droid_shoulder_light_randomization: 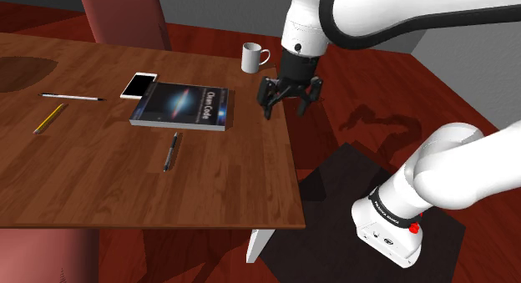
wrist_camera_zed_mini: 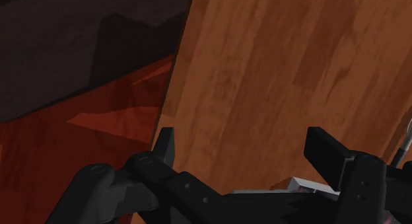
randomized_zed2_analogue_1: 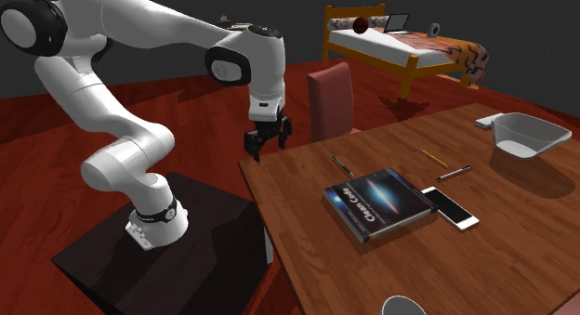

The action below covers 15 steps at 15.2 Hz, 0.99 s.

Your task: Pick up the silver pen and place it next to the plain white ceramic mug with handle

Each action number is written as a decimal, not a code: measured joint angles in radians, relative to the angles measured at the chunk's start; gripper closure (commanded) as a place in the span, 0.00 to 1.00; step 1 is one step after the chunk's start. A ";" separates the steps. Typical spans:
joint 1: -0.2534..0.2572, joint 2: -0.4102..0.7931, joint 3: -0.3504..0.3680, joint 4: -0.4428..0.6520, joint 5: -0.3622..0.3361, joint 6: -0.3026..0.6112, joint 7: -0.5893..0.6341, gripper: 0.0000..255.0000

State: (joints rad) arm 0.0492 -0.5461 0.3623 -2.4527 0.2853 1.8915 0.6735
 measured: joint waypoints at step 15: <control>-0.036 0.580 0.281 0.343 -0.256 0.297 0.570 0.00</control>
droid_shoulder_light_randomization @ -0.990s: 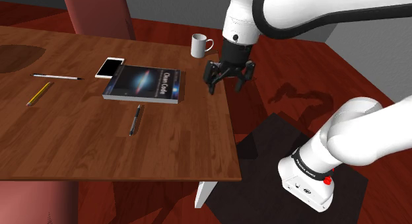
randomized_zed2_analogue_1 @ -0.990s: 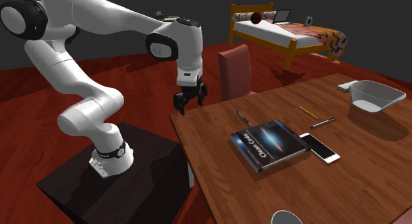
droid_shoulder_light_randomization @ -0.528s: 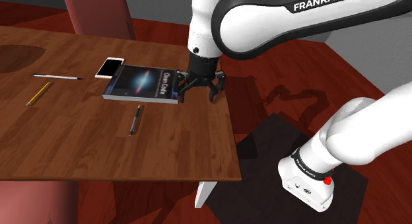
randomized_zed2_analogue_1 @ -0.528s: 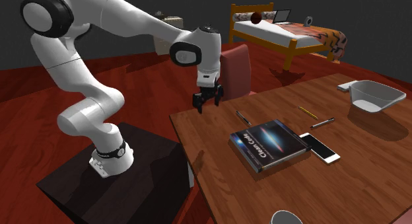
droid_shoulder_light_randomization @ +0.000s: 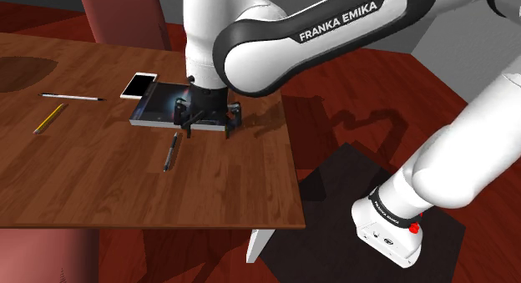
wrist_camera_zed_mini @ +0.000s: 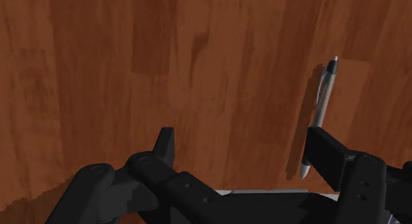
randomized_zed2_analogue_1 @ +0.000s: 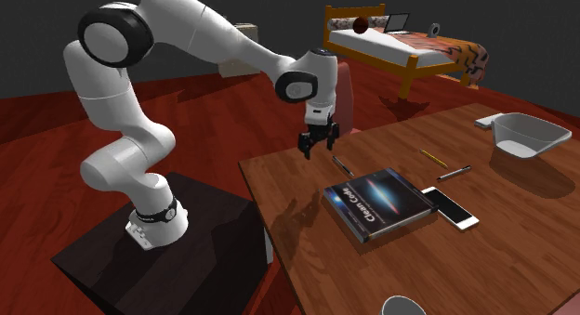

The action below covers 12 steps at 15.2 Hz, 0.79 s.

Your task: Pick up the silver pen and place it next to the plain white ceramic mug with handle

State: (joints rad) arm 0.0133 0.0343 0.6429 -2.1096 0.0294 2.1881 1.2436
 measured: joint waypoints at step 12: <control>0.154 0.395 -0.064 0.323 -0.303 0.027 0.320 0.00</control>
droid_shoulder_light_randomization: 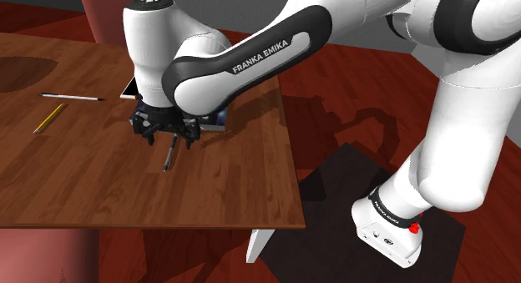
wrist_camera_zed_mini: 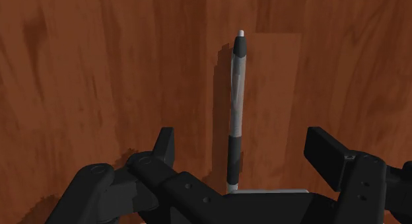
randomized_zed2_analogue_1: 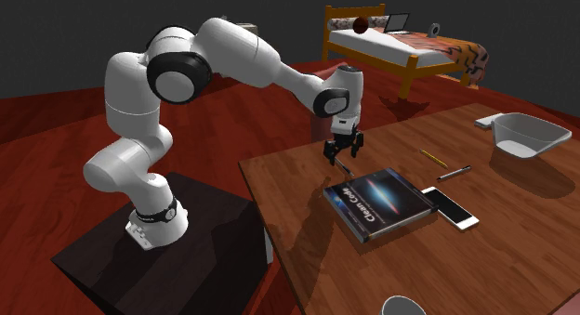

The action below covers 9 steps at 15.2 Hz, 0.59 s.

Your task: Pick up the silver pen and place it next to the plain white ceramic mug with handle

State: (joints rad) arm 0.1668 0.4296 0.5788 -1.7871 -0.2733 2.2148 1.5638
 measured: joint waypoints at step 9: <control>0.012 0.030 -0.012 -0.008 -0.022 0.035 0.015 0.00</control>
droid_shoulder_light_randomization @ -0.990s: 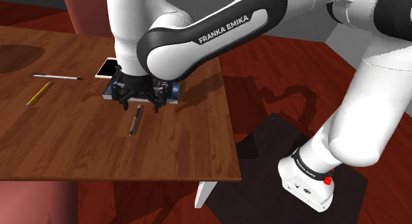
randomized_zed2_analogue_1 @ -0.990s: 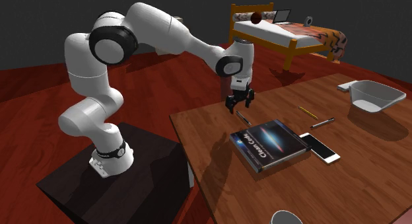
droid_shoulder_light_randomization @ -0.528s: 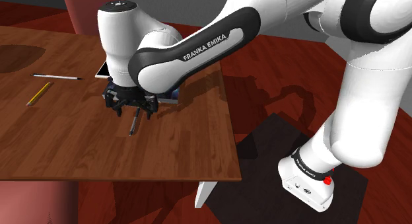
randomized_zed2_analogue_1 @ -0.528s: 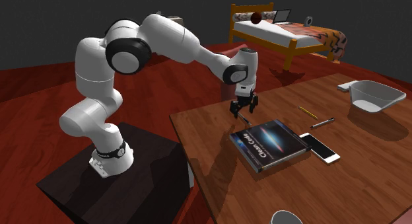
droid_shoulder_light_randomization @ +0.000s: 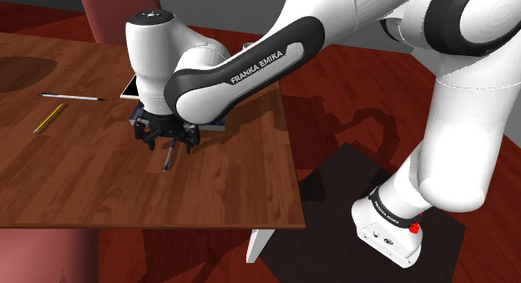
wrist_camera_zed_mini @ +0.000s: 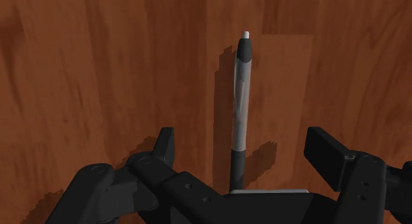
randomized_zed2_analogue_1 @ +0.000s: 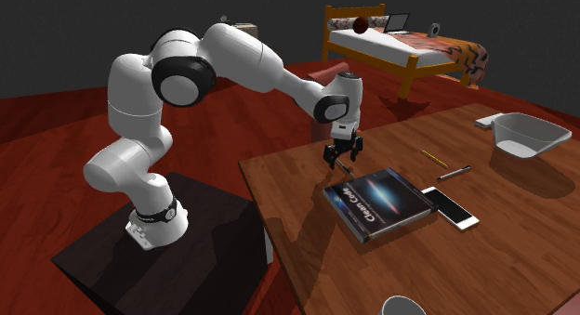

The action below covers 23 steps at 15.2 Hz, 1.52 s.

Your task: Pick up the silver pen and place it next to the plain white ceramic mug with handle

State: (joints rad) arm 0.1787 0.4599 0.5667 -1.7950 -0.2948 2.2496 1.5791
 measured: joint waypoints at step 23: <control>-0.021 -0.064 0.030 0.052 0.046 -0.106 -0.029 1.00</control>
State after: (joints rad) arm 0.1575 0.3963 0.5972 -1.7435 -0.2484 2.1431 1.5497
